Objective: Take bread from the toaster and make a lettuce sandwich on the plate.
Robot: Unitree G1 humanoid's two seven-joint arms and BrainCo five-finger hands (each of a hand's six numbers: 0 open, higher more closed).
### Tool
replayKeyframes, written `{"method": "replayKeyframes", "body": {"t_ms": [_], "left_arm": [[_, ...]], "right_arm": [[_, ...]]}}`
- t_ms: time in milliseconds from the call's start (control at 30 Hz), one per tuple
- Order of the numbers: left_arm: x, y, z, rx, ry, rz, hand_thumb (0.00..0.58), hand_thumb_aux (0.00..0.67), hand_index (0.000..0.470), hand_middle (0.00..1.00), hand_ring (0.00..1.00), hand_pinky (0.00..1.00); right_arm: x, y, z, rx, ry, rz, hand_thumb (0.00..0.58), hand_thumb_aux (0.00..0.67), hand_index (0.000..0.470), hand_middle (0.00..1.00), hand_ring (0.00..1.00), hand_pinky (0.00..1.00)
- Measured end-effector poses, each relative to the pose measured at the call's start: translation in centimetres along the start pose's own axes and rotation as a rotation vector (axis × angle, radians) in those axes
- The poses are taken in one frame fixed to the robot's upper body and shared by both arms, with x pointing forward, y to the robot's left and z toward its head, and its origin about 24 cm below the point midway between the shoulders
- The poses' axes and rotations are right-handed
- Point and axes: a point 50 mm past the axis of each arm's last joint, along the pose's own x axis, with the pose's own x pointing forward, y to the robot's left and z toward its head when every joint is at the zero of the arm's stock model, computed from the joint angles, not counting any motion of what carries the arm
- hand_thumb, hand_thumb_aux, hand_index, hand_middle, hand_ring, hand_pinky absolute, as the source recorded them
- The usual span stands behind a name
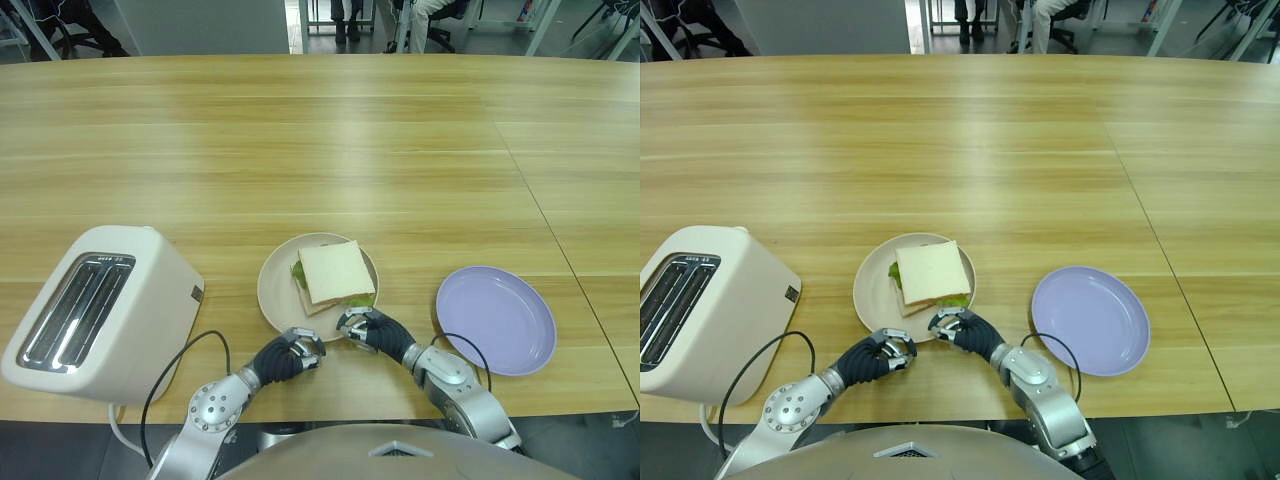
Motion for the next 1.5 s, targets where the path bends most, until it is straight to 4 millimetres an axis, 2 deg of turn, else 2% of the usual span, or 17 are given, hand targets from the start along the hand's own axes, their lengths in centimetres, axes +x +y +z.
{"method": "replayKeyframes", "body": {"t_ms": [267,467,700,900,1200,1400,1433,1467,1500], "left_arm": [[3.1,2.3,1.5,0.016,-0.039,0.105,0.58,0.67,0.46,1.0,1.0,1.0],[5.4,4.9,1.9,0.036,-0.037,0.207,0.58,0.67,0.46,1.0,1.0,1.0],[7.2,5.2,2.4,0.024,-0.072,0.223,0.58,0.67,0.46,1.0,1.0,1.0],[8.0,4.9,2.3,-0.002,-0.099,0.242,0.58,0.67,0.46,1.0,1.0,1.0],[7.6,4.4,2.1,-0.017,-0.114,0.241,0.58,0.67,0.46,1.0,1.0,1.0],[4.9,2.4,1.4,-0.038,-0.128,0.22,0.58,0.67,0.46,1.0,1.0,1.0],[4.5,2.1,1.4,-0.044,-0.139,0.216,0.58,0.659,0.453,1.0,1.0,1.0],[4.0,1.8,1.5,-0.049,-0.154,0.214,0.569,0.578,0.397,1.0,1.0,1.0],[3.5,1.5,1.5,-0.057,-0.168,0.214,0.568,0.575,0.395,1.0,1.0,1.0]], "right_arm": [[2.7,-1.8,1.3,-0.026,-0.046,-0.058,0.58,0.67,0.46,1.0,1.0,1.0],[4.4,-2.8,2.3,-0.045,-0.079,-0.108,0.58,0.67,0.46,1.0,1.0,1.0],[6.0,-4.1,3.2,-0.055,-0.108,-0.163,0.58,0.67,0.46,1.0,1.0,1.0],[6.6,-4.7,3.5,-0.049,-0.129,-0.194,0.58,0.67,0.46,1.0,1.0,1.0],[6.0,-4.7,3.3,-0.037,-0.143,-0.204,0.58,0.67,0.46,1.0,1.0,1.0],[2.7,-2.9,1.9,-0.037,-0.144,-0.226,0.58,0.67,0.46,1.0,1.0,1.0],[2.0,-2.6,1.8,-0.056,-0.147,-0.234,0.58,0.67,0.46,1.0,1.0,1.0],[1.4,-2.2,1.7,-0.068,-0.152,-0.241,0.58,0.67,0.46,1.0,1.0,1.0],[0.8,-1.9,1.7,-0.091,-0.159,-0.258,0.58,0.67,0.46,1.0,1.0,1.0]]}}
